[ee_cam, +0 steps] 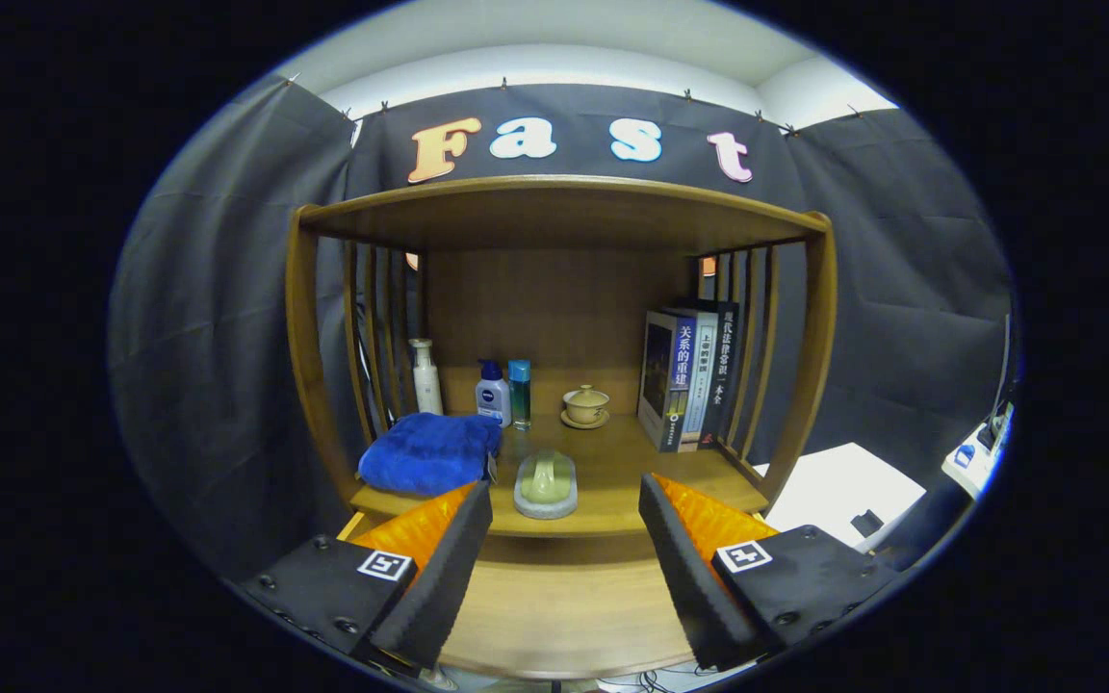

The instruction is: Pull open the drawer, take out the items inside it, and place them on the countertop above the cabinet.

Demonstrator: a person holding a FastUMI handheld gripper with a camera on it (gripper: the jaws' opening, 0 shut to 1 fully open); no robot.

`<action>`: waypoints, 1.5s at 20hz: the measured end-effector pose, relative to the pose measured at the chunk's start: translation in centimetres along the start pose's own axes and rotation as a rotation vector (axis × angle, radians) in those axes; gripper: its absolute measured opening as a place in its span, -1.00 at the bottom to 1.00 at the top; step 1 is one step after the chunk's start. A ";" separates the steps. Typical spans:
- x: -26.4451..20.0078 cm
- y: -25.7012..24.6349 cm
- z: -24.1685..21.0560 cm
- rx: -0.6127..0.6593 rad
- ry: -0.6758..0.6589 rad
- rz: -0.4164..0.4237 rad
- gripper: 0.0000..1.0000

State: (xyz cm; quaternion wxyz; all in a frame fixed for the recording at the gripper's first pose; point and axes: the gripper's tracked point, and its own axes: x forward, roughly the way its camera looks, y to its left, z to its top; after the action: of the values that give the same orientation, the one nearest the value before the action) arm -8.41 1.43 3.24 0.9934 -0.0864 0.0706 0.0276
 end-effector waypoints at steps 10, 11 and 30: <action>-5.6 -0.6 -9.8 0.003 0.029 -0.023 0.97; -5.9 -0.8 -10.6 0.014 0.031 -0.022 0.97; -5.8 -0.8 -20.4 0.050 0.147 -0.020 0.94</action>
State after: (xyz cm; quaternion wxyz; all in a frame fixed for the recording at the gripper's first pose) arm -16.88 -3.19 -15.70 0.9876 -0.0638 0.1432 0.0096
